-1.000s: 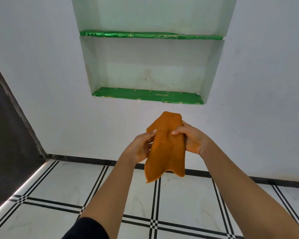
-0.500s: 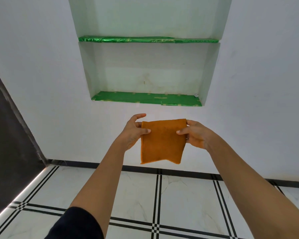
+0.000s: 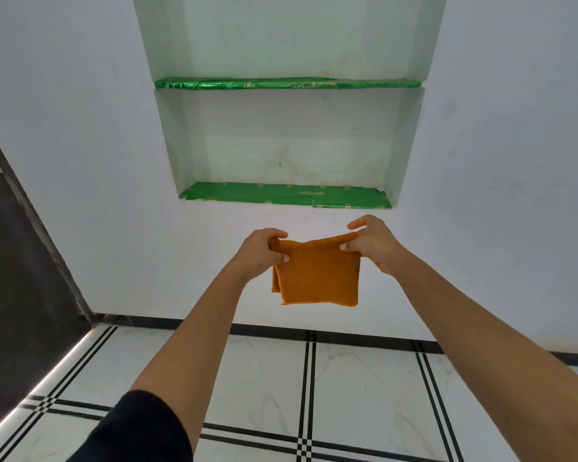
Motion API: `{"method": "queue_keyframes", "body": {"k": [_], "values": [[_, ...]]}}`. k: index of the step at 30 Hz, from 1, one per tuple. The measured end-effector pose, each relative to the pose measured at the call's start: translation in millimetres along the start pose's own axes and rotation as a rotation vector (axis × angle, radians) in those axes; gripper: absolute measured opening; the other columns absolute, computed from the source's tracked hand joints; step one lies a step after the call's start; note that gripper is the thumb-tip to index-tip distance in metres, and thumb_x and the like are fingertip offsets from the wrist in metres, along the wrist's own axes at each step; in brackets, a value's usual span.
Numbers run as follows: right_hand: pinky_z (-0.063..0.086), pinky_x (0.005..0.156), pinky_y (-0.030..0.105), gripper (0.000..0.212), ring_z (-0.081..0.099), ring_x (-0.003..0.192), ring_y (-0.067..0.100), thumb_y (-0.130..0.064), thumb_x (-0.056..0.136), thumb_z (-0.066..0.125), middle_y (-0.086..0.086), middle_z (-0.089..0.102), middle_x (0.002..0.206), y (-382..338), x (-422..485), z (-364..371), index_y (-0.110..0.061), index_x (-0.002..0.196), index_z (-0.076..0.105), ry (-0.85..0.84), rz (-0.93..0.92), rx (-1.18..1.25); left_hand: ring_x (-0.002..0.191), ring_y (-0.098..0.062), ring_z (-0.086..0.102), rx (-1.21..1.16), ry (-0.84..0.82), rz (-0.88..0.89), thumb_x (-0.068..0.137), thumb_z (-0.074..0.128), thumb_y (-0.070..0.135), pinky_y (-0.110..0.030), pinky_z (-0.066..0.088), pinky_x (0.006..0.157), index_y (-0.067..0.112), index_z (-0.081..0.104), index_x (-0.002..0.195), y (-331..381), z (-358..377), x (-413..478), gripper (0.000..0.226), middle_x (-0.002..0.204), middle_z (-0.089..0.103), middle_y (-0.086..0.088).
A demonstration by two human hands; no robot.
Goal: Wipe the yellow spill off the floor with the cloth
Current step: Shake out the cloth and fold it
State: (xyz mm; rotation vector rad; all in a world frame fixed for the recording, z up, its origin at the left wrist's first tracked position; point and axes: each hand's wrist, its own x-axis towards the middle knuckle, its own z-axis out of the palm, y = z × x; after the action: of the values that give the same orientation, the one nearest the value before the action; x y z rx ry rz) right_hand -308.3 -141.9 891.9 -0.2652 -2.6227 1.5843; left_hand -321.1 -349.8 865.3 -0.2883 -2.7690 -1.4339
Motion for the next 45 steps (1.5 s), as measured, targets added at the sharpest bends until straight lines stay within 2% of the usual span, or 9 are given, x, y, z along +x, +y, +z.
{"method": "queue_keyframes", "body": {"k": [5,10,15,18,22,30,37,42,45], "values": [[0.049,0.087,0.034,0.03,0.058,0.104,0.029,-0.007,0.083,0.067,0.016,0.062,0.114,-4,-2,-1,-0.002,0.112,0.062,-0.003,-0.149,-0.252,0.1,-0.021,0.053,0.192,-0.021,0.039,0.089,0.06,0.017,-0.03,0.044,0.083,0.007,0.061,0.113,3,-9,6,0.026,0.114,0.061,-0.01],[0.051,0.082,0.035,0.018,0.06,0.098,0.029,-0.01,0.082,0.069,0.012,0.063,0.099,2,-2,-4,-0.005,0.099,0.064,0.005,-0.124,-0.08,0.103,-0.024,0.053,-0.009,-0.032,-0.004,0.089,0.06,0.024,-0.034,0.043,0.083,0.014,0.06,0.097,-2,-13,5,0.013,0.108,0.059,-0.005],[0.042,0.088,0.037,0.015,0.051,0.103,0.025,-0.02,0.089,0.061,0.007,0.055,0.109,11,-2,-7,-0.013,0.101,0.055,-0.104,-0.069,-0.025,0.106,-0.028,0.054,-0.252,-0.032,-0.014,0.092,0.055,0.032,-0.039,0.047,0.086,0.022,0.055,0.103,2,-5,-2,0.015,0.113,0.058,-0.004],[0.039,0.096,0.041,0.023,0.051,0.108,0.028,-0.024,0.091,0.059,0.007,0.053,0.119,19,-3,-8,-0.016,0.111,0.052,-0.097,-0.019,0.234,0.105,-0.029,0.054,-0.415,-0.02,-0.064,0.092,0.052,0.034,-0.046,0.048,0.089,0.025,0.052,0.11,14,0,-2,0.019,0.116,0.055,-0.004],[0.038,0.104,0.052,0.058,0.048,0.12,0.029,-0.036,0.083,0.063,0.004,0.049,0.13,51,-7,3,-0.019,0.132,0.038,-0.243,0.098,0.578,0.098,-0.028,0.055,-0.597,-0.128,-0.139,0.093,0.051,0.035,-0.042,0.05,0.077,0.032,0.051,0.106,33,6,-3,0.013,0.109,0.056,-0.001],[0.038,0.105,0.053,0.077,0.049,0.122,0.03,-0.032,0.075,0.069,0.004,0.048,0.136,75,-12,24,-0.02,0.14,0.03,-0.454,0.149,0.598,0.103,-0.028,0.055,-0.725,-0.186,-0.207,0.094,0.049,0.036,-0.04,0.052,0.076,0.028,0.045,0.121,33,12,2,0.028,0.116,0.055,-0.004],[0.052,0.086,0.047,0.057,0.053,0.114,0.032,-0.019,0.083,0.066,0.007,0.052,0.13,52,-4,5,-0.021,0.134,0.04,-0.464,0.161,0.59,0.112,-0.032,0.052,-0.545,-0.195,-0.406,0.092,0.05,0.043,-0.048,0.048,0.092,0.023,0.032,0.136,4,0,5,0.052,0.133,0.044,-0.009],[0.049,0.093,0.049,0.061,0.054,0.115,0.033,-0.011,0.084,0.065,0.009,0.054,0.129,42,4,-1,-0.02,0.138,0.038,-0.494,0.157,0.544,0.119,-0.034,0.046,-0.505,-0.342,-0.288,0.078,0.071,0.022,-0.048,0.048,0.095,0.034,0.028,0.137,-9,-8,3,0.074,0.134,0.036,-0.007],[0.052,0.088,0.048,0.064,0.055,0.113,0.034,-0.007,0.084,0.065,0.008,0.054,0.13,38,5,-1,-0.021,0.139,0.037,-0.506,0.152,0.542,0.118,-0.03,0.044,-0.243,-0.437,-0.177,0.075,0.074,0.012,-0.042,0.049,0.091,0.033,0.034,0.133,-6,-10,0,0.073,0.135,0.034,-0.003]]}}
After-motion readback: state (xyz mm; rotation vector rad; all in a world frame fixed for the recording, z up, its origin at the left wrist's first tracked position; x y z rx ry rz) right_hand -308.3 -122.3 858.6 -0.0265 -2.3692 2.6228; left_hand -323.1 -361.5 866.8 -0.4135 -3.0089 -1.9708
